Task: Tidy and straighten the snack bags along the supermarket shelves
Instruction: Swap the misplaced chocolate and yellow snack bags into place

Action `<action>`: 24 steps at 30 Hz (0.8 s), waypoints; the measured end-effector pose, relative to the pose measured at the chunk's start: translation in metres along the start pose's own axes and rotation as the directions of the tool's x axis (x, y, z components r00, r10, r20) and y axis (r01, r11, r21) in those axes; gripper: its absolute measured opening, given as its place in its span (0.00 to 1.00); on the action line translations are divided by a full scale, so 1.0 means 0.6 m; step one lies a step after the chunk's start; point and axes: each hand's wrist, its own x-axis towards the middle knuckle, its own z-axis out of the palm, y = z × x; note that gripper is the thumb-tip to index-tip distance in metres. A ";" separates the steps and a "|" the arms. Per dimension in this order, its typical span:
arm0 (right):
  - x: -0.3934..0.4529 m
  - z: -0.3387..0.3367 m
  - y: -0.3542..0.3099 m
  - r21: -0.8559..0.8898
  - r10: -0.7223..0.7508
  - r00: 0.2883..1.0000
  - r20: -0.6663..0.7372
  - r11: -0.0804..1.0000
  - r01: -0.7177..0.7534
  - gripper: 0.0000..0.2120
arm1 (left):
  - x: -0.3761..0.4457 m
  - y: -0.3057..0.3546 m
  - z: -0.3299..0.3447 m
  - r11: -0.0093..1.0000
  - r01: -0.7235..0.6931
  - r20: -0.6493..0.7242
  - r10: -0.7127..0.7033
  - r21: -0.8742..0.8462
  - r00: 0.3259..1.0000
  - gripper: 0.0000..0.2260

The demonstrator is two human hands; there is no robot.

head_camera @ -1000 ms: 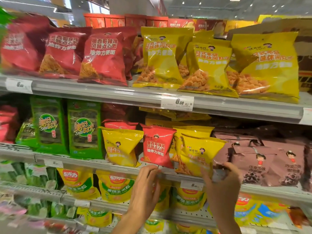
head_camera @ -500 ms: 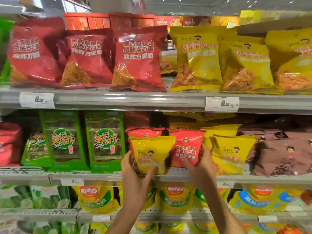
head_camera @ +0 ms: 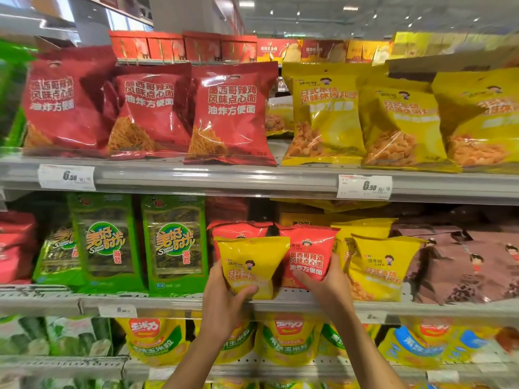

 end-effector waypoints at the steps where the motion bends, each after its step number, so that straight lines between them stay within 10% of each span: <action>1: 0.001 0.000 0.000 0.000 0.000 1.000 0.002 1.000 0.000 0.38 | 0.002 -0.001 0.001 1.000 -0.015 0.001 0.015 0.022 1.000 0.25; 24: -0.010 -0.012 -0.011 0.115 -0.075 0.997 0.006 0.991 0.074 0.28 | 0.006 -0.001 -0.011 0.995 0.097 0.050 -0.095 -0.032 0.994 0.19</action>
